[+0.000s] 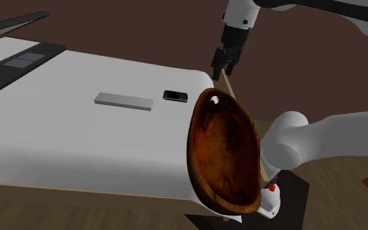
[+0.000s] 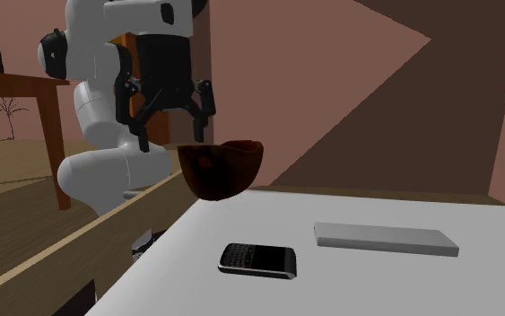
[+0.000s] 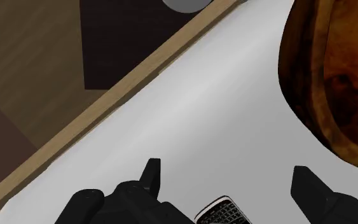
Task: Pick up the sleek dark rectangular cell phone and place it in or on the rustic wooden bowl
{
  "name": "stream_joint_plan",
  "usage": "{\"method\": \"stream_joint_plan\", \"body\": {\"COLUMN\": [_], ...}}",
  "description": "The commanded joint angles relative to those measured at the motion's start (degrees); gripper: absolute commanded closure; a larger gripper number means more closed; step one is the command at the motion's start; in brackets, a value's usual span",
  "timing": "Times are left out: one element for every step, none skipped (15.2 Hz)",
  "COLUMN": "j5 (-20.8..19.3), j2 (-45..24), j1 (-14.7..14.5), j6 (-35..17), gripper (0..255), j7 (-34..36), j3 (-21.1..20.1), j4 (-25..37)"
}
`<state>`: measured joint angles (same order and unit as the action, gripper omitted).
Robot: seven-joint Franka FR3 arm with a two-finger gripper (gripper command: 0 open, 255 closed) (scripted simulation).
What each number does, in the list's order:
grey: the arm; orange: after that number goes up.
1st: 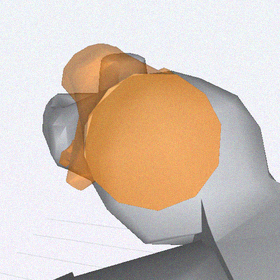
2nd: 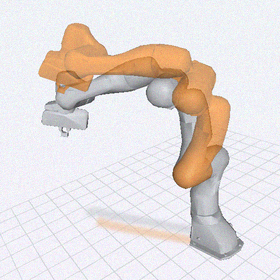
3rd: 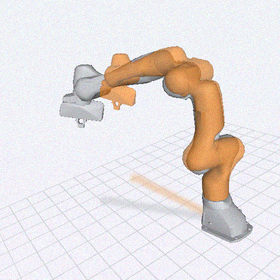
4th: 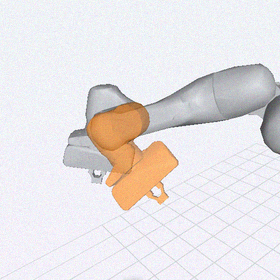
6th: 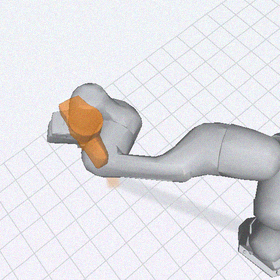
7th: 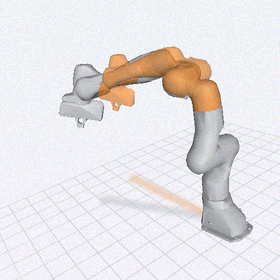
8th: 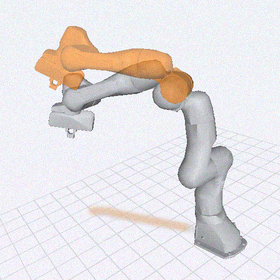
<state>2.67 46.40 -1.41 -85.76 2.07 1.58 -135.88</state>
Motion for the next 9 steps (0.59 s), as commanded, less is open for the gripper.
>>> {"method": "stream_joint_plan", "body": {"j5": [0.0,-0.4,-0.8,-1.2,-1.6,-1.9,-2.2,-2.5,-2.8], "j2": [0.0,-1.2,-2.5,-3.8,-5.2,-6.7,-8.2,-9.8,-11.4], "j1": [0.0,-0.6,-1.2,-1.8,-2.4,-3.0,-3.6,-4.2,-4.7], "j6": [0.0,-2.2,-4.3,-6.5,-8.7,-10.9,-13.0,-15.1,-17.3], "gripper": [0,0,0,0,0,0,0,0,0], "j7": [0.0,-1.8,-3.5,-5.2,-7.0,-8.6,-10.3,-12.0,-13.6], "j3": [0.0,0.3,0.5,0.8,1.0,1.2,1.4,1.6,1.8], "j4": [0.0,-0.7,-1.3,-1.9,-2.3,-2.7,-3.0,-3.2,-3.4]}}
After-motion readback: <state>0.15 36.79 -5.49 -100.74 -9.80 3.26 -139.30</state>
